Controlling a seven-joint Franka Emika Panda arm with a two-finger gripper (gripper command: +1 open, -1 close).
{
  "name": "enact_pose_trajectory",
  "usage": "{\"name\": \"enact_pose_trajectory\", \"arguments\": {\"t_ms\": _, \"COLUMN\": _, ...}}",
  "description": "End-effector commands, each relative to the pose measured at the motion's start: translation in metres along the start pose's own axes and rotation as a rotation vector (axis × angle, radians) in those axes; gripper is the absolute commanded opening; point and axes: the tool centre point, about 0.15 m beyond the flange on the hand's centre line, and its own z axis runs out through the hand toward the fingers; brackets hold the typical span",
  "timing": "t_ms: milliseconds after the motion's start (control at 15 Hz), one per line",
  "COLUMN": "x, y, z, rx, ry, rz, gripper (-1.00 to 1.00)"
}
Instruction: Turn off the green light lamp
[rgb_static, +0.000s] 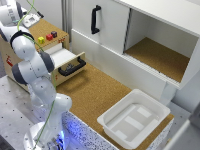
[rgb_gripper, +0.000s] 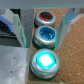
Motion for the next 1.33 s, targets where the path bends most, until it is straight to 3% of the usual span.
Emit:
{"name": "enact_pose_trajectory", "arguments": {"t_ms": 0, "x": -0.030, "y": 0.013, "z": 0.029, "rx": 0.054, "ry": 0.141, "rz": -0.024, "gripper": -1.00}}
{"name": "enact_pose_trajectory", "arguments": {"t_ms": 667, "x": -0.007, "y": 0.013, "z": 0.053, "rx": 0.114, "ry": 0.165, "rz": -0.090, "gripper": -1.00}}
{"name": "enact_pose_trajectory", "arguments": {"t_ms": 1000, "x": -0.007, "y": 0.002, "z": 0.068, "rx": 0.168, "ry": 0.131, "rz": -0.103, "gripper": -1.00}}
{"name": "enact_pose_trajectory", "arguments": {"t_ms": 1200, "x": -0.008, "y": -0.006, "z": 0.098, "rx": 0.219, "ry": 0.104, "rz": -0.115, "gripper": -1.00}}
{"name": "enact_pose_trajectory", "arguments": {"t_ms": 1267, "x": -0.007, "y": -0.005, "z": 0.087, "rx": 0.195, "ry": 0.117, "rz": -0.106, "gripper": -1.00}}
